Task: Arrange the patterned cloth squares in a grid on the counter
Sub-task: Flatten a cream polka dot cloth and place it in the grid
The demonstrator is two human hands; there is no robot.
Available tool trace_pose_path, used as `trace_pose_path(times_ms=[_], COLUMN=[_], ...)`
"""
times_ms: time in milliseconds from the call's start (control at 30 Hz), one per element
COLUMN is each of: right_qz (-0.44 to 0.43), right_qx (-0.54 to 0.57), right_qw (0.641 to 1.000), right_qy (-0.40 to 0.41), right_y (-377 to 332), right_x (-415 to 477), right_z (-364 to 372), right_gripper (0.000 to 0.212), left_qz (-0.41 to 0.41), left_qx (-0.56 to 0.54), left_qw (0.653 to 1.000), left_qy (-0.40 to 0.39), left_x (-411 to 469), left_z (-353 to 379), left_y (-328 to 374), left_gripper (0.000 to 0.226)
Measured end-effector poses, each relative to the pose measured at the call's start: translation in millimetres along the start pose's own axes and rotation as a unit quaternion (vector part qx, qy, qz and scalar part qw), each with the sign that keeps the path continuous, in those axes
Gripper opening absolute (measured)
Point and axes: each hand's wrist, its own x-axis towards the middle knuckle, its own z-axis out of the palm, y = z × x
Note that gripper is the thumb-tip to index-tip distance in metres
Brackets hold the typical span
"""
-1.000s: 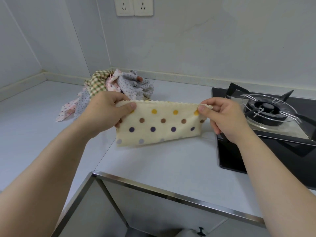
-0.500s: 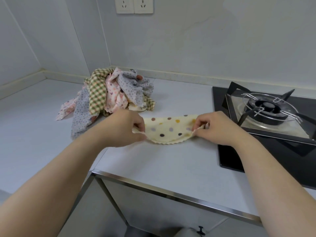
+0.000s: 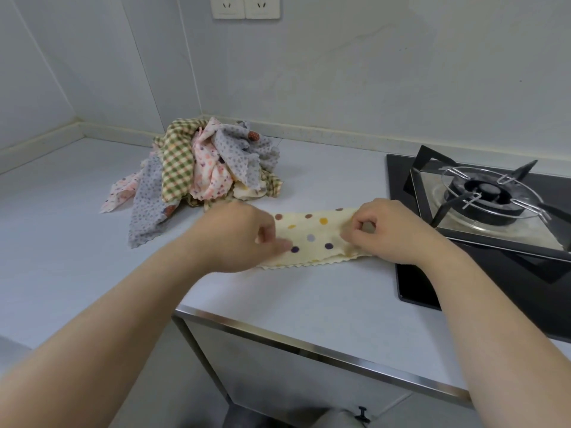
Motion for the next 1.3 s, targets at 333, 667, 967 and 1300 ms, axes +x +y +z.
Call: trace_pose_path(times_ms=[333,667,967,1300], right_qz=[-0.033,0.01,0.001,0.095], right_qx=[-0.114,-0.129,-0.086,-0.11], right_qw=[0.992,0.99,0.994,0.984], right_qy=[-0.049,-0.063,-0.07,-0.107], right_y=[-48,-47,-50,-45], right_x=[9,8,9,9], right_z=[52,51,52,55], right_gripper=[0.068,0.067,0.05,0.069], left_qz=[-0.033,-0.095,-0.047,-0.099], left_qx=[-0.014,0.017,0.011,-0.005], left_qw=[0.998,0.991,0.995,0.988], left_qy=[-0.05,-0.098,-0.091,-0.12], left_x=[11,10,10,12], left_z=[64,56,60,56], left_y=[6,9,14,8], left_gripper=[0.067,0.071,0.067,0.072])
